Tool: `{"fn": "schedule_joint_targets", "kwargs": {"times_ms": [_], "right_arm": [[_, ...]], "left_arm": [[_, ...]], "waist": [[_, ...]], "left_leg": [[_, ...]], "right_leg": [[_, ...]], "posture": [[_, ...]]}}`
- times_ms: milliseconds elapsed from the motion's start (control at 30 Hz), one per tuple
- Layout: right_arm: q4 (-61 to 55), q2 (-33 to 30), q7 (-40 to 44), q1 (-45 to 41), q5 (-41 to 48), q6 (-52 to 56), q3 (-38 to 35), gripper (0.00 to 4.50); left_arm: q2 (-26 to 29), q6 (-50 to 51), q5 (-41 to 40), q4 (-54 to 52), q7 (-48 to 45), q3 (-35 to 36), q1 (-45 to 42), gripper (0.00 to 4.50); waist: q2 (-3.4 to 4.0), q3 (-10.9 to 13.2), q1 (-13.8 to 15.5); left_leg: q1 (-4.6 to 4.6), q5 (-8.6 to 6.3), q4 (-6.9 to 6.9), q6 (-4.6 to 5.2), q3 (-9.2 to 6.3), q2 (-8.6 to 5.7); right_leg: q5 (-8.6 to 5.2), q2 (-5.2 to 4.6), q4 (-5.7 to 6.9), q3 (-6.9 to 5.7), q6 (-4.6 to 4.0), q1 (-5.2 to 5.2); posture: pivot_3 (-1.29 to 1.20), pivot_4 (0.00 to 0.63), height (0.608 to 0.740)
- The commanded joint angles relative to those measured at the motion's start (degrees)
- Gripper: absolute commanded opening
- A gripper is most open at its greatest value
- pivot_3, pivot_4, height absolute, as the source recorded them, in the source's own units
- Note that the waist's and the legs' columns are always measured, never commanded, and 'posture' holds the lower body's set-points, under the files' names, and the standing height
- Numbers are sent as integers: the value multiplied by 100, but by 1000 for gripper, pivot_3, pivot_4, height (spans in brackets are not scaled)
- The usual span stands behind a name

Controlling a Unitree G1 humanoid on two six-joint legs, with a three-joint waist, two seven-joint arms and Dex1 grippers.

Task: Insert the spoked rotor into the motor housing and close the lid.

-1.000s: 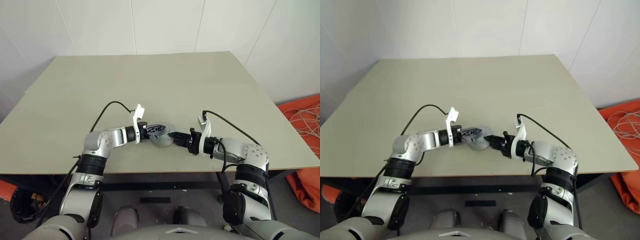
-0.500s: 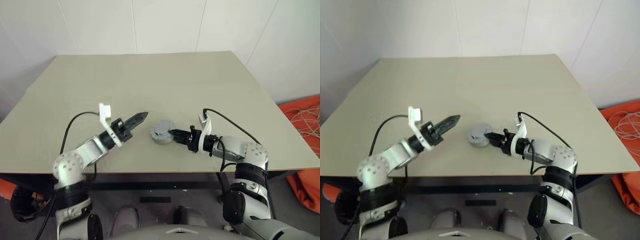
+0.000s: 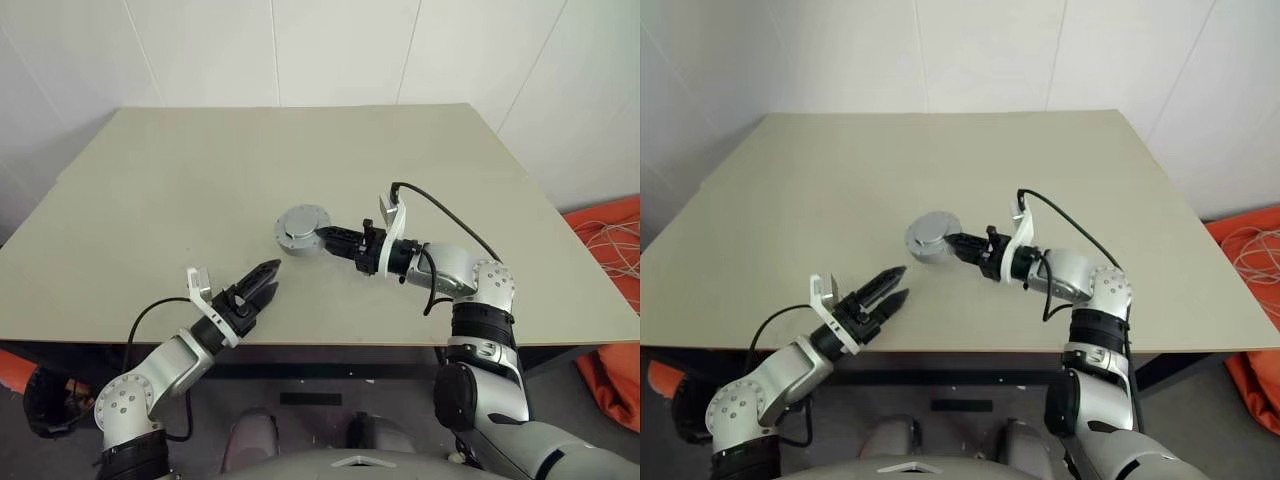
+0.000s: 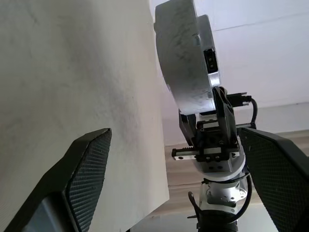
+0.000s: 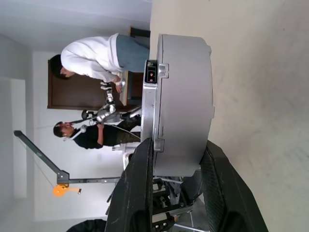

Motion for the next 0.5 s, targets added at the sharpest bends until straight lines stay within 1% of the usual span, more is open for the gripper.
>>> {"fn": "schedule_joint_targets", "kwargs": {"times_ms": [33, 300, 500], "right_arm": [[-448, -162, -149, -69, 864, -318, 237, 1143], [-801, -642, -546, 182, 1929, -1004, 1065, 1143], [-1062, -731, -483, 324, 2048, -1236, 1373, 1143]], "left_arm": [[-89, -427, -363, 92, -21, -104, -242, 4500], [-218, -819, -510, 553, -332, -403, -716, 4500], [-218, -937, -464, 745, -445, -584, -968, 4500]], "waist": [[0, 0, 0], [-3, -1, -16], [-4, -2, -32]], "left_leg": [[0, 0, 0, 0, 0, 0], [-8, 0, 9, 0, -1, -1], [-24, 0, 22, 0, -6, -1]], "right_leg": [[0, 0, 0, 0, 1, 2], [7, -1, 1, 0, 12, 6], [11, 0, 5, -4, 19, 6]], "posture": [[0, 0, 740], [0, 0, 740], [0, 0, 740]]}}
